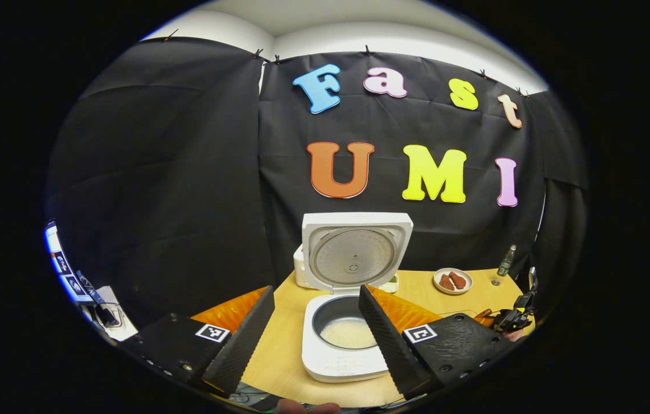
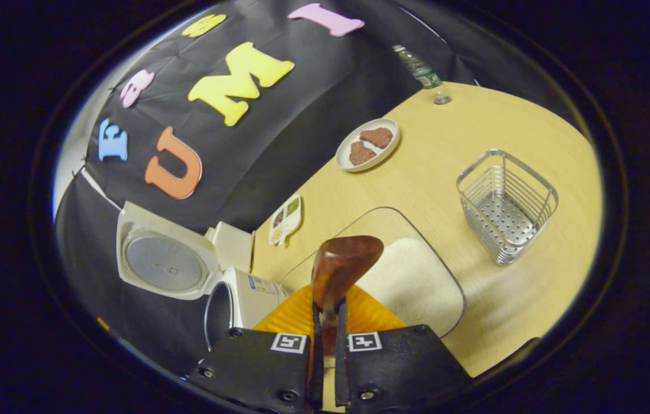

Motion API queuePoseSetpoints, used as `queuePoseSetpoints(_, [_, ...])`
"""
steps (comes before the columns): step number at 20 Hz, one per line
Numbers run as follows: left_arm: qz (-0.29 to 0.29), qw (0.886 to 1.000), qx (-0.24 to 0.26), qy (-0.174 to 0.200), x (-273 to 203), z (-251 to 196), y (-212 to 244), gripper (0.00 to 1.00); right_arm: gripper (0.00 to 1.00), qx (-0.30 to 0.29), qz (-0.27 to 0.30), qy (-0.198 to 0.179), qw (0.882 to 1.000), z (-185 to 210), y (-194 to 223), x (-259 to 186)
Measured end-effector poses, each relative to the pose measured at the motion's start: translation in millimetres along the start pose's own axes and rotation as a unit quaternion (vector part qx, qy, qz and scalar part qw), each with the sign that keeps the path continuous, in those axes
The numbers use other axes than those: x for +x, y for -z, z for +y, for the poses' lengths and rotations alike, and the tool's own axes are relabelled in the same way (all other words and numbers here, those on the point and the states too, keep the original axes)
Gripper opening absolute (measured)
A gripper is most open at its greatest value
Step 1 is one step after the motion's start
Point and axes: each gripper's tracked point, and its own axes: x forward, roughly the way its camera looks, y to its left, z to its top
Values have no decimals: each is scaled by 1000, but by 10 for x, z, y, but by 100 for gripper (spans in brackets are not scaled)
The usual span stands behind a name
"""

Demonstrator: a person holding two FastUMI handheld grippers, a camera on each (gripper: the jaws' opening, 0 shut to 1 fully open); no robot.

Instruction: Close the left gripper, press the button to open the rice cooker; take a wooden spoon from the chopstick holder with the right hand, scoop a spoonful of rice and pour it into the rice cooker, then put the wooden spoon back into the chopstick holder.

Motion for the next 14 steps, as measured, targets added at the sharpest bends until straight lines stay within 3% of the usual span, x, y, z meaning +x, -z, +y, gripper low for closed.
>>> queuePoseSetpoints(8, [-16, 1000, -9, -9, -47, -186, -66, 95, 13, 60, -31, -42, 997, 14, -606, -370])
queuePoseSetpoints(14, [-24, 999, -11, -30, -150, -160, -50, 94, 13, 64, -32, -91, 993, 482, -872, -456])
